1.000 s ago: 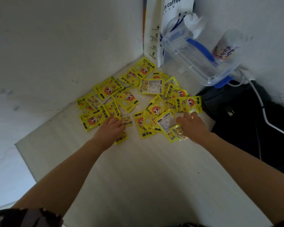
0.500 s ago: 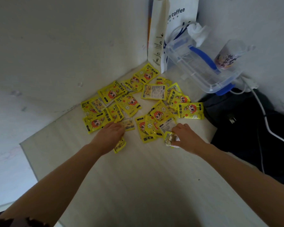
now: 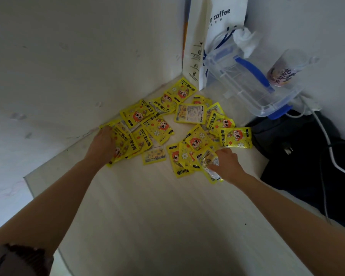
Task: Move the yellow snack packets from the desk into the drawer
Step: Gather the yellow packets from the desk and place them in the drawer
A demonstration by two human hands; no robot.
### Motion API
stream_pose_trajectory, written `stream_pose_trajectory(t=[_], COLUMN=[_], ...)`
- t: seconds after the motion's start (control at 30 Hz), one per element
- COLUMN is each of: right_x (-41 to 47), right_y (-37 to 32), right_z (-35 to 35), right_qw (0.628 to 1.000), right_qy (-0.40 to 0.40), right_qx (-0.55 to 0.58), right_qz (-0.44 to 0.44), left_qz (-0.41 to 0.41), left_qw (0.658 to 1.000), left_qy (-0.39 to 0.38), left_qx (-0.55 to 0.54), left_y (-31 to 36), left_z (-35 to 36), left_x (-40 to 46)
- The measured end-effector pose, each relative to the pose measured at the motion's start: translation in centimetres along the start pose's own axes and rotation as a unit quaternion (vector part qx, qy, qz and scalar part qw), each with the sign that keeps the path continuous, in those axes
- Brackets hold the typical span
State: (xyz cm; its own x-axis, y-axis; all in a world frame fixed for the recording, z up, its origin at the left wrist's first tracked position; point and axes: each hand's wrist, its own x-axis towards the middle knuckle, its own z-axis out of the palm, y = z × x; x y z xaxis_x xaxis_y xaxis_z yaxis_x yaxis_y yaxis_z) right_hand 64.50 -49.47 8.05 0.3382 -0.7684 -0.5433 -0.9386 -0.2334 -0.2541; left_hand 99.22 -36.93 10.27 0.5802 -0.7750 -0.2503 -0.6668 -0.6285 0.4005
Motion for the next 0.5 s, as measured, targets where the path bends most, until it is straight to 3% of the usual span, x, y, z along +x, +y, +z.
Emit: stream_pose_trajectory(t=[0.1, 0.23, 0.5], right_x=[-0.2, 0.0, 0.3], right_y=[-0.5, -1.1, -1.8], right_z=[0.3, 0.5, 0.3], right_qw=[1.0, 0.999, 0.998], right_qy=[0.004, 0.013, 0.017], right_qx=[0.013, 0.022, 0.061], right_qz=[0.016, 0.033, 0.022], left_qz=[-0.098, -0.24, -0.332], left_qw=[0.993, 0.951, 0.904], left_qy=[0.03, 0.062, 0.028], left_qx=[-0.064, -0.186, -0.267], left_y=[0.3, -0.8, -5.6], left_z=[-0.4, 0.4, 3.9], left_x=[1.7, 3.8, 7.3])
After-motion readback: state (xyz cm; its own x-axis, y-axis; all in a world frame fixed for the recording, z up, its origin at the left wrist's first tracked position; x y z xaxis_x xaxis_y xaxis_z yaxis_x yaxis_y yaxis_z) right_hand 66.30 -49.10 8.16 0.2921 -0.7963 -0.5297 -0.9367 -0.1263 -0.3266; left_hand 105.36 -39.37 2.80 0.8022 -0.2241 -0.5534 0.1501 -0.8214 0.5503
